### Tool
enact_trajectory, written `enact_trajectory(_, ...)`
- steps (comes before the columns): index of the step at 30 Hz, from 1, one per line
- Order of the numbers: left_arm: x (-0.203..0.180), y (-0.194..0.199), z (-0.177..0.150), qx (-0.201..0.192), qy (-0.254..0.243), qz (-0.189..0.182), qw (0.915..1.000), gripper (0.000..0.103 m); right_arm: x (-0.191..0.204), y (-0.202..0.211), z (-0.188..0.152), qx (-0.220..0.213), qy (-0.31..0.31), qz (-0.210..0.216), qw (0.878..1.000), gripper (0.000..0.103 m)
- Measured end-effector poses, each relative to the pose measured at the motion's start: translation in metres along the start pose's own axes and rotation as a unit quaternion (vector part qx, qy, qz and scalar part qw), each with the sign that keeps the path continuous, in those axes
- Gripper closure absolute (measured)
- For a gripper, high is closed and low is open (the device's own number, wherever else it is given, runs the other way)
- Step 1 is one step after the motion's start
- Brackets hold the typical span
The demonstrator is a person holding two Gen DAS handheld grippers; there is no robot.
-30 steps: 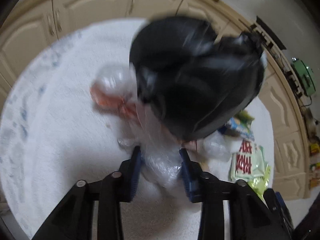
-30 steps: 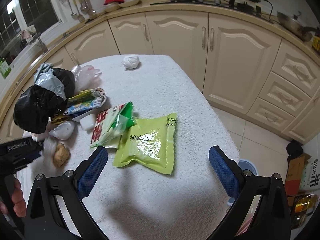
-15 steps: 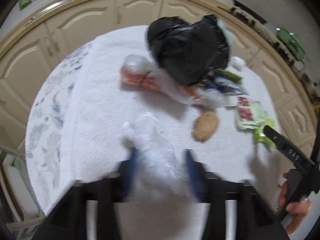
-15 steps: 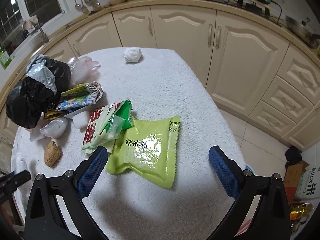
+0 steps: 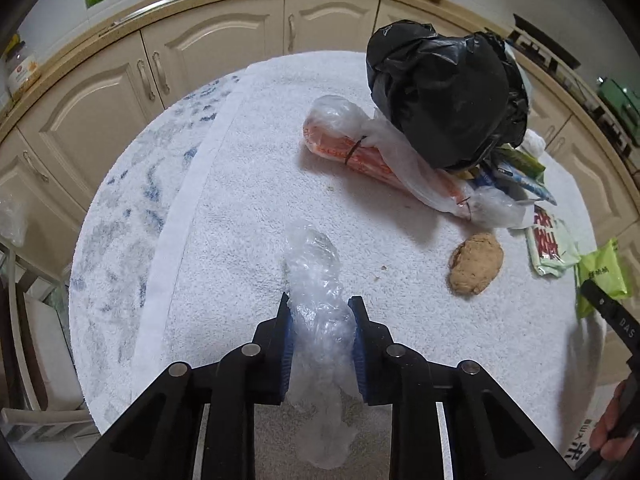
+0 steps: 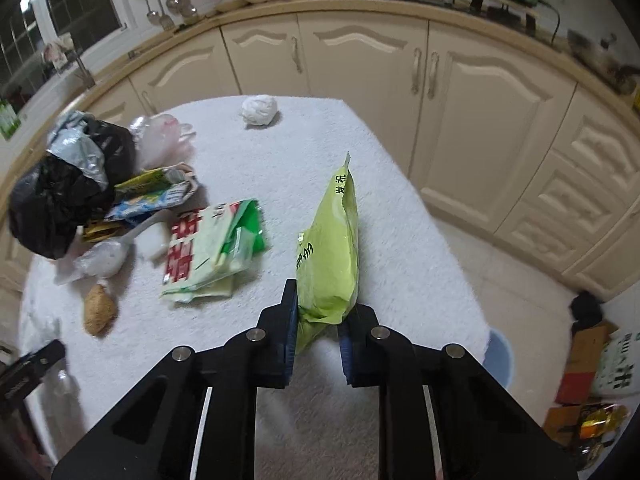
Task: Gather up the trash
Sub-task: 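Grasp the crumpled clear plastic with the left gripper while the right gripper grasps the green snack bag, then carry the clear plastic and green snack bag over the blue bin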
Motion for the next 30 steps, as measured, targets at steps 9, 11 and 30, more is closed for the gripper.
enact_trajectory(9,-0.036,0.032,-0.017,-0.005,-0.028,-0.014,0.9995,0.082,0.003,0.024,-0.013,-0.014,0.013,0.005,1.0,0.086)
enact_trajectory(11,-0.042,0.036,-0.019,-0.008,-0.035,-0.019,0.9992,0.082,0.002,0.031,-0.015,-0.018,0.011,0.009,1.0,0.086)
enact_trajectory(30,-0.144,0.058,-0.048,-0.012,-0.121,-0.072,0.99,0.082,-0.094,0.069,-0.042,-0.038,-0.075,-0.02,0.996,0.086)
Point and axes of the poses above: each gripper's, at about its wrist camera, not at the fingertips, and y roughly against the way its jaws point, x to its left, z to its top, the point moved 5 cm from there along -y, roughly the way its jaws point, and after that the axes turned 8 degrees about -z, right-handed, at the moved point
